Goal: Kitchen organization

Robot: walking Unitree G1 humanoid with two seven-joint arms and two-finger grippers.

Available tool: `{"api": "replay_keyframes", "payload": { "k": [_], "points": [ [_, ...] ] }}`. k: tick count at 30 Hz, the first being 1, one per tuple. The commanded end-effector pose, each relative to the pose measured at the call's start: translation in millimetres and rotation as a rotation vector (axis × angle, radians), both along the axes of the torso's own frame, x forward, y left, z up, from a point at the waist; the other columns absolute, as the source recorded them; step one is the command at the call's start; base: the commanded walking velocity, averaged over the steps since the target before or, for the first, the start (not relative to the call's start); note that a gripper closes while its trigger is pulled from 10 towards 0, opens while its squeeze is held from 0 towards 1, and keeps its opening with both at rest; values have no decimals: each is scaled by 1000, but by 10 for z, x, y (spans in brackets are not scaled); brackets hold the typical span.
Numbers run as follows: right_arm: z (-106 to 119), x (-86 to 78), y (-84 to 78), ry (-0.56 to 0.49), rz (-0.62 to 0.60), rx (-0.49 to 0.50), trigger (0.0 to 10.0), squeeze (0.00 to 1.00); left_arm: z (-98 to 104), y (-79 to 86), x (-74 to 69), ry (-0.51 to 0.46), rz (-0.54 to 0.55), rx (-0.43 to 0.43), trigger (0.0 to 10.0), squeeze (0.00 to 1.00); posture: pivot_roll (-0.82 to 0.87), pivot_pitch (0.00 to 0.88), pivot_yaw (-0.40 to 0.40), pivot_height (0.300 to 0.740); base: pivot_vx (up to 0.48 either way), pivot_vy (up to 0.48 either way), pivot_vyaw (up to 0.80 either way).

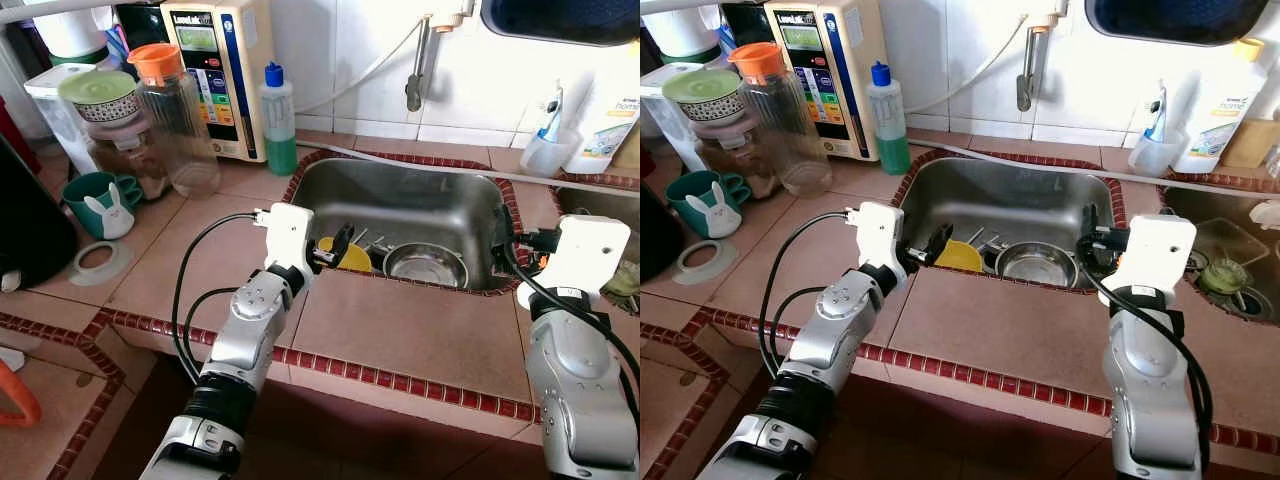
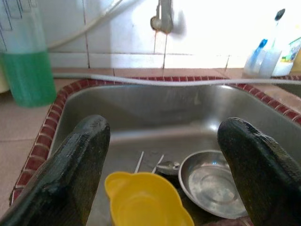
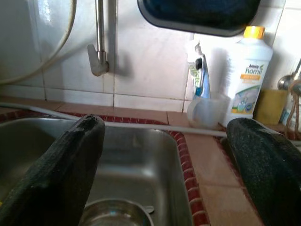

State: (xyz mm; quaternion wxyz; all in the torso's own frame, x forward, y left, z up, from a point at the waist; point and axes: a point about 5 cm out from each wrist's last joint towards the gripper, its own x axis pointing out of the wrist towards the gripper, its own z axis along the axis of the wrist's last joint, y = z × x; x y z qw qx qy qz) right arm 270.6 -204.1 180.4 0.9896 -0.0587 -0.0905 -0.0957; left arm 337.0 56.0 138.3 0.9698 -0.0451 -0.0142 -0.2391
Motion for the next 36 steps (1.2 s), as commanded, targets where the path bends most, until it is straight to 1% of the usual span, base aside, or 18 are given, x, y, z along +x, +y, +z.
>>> {"api": "replay_keyframes", "payload": {
  "k": [1,5,8,11,18,24,36],
  "points": [
    [27,-4,23,-12,2,13,10000,0,7,12,-4,-2,0,0,10000,0,-6,0,47,740,0,0,-763],
    [50,-22,40,-12,22,14,10000,0,51,-43,1,-15,-18,-2,10000,0,3,0,37,740,0,0,-791],
    [33,-14,52,-2,32,9,10000,0,80,-49,-3,-12,-13,-23,10000,0,-11,0,42,740,0,0,-800],
    [52,-12,50,-10,31,10,10000,0,73,-57,-21,-13,-21,-17,10000,0,-2,0,37,740,0,0,-583],
    [43,-9,110,-1,61,19,10000,0,70,-35,-55,-16,-20,-18,10000,0,5,0,34,740,0,0,0],
    [48,5,134,-2,65,25,10000,0,87,-54,-84,-12,-24,-20,10000,0,10,0,38,740,0,0,0],
    [34,13,194,4,74,41,10000,0,61,-55,-113,36,-41,-40,10000,0,14,0,41,740,0,0,0]
  ]
}}
